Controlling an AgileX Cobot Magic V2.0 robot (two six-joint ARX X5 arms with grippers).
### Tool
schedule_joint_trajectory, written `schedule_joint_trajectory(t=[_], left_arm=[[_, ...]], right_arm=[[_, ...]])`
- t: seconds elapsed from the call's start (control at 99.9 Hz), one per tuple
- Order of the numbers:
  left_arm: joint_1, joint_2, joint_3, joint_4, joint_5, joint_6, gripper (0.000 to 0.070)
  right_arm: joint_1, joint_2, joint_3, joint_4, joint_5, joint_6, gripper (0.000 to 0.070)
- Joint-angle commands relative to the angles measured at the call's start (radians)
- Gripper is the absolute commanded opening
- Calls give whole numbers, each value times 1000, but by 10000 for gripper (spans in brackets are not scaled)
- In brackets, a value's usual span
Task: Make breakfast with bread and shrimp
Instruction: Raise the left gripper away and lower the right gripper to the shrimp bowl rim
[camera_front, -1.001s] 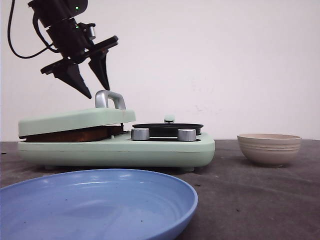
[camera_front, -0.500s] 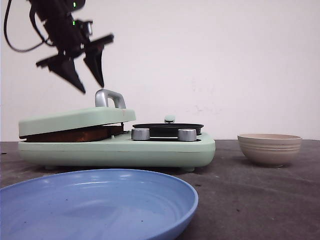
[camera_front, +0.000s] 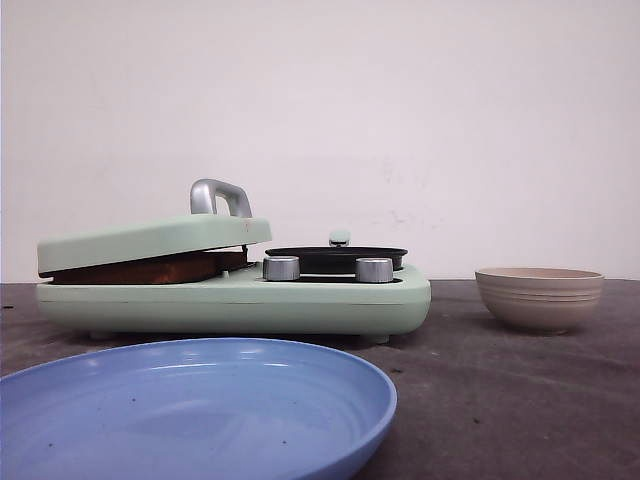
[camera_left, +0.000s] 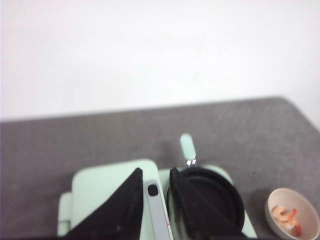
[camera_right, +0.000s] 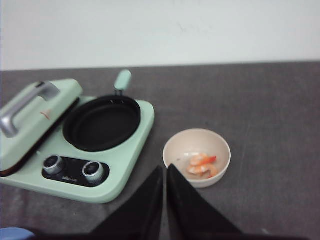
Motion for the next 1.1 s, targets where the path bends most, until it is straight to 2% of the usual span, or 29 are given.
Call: schedule_joint_trajectory(t=[0.0,0.11,0.23,0.42,0.621,0.771,0.821,0.891,0.921,1.091], left_arm=[[-10,-35,23,-27,-23,54,0],[-33,-132,-3,-89,-78,85,0],[-49,-275,-124,-94,-98,104,0],[-69,-550,-432,-75,-97,110,0],[-69,-764,-631,-75,-98,109,0],[-69,-854,-693,-75,-97,108,0],[-69,-868,-703,-76,-92,102,0],[-69,-876,-710,-77,-89,101,0],[-69,-876,-710,-78,-89,101,0],[-69,-871,-710,-71,-89,101,0]], right_arm=[[-3,37,10,40,1,43,3],[-31,113,12,104,-35,88,3],[-106,213,39,119,-125,128,3],[-296,389,116,112,-316,127,3],[-472,587,209,84,-489,128,3],[-525,769,288,24,-537,104,7],[-533,829,317,6,-547,95,45],[-536,907,352,-11,-570,89,179],[-536,938,369,-19,-573,88,215],[-536,1084,434,-30,-562,87,226]])
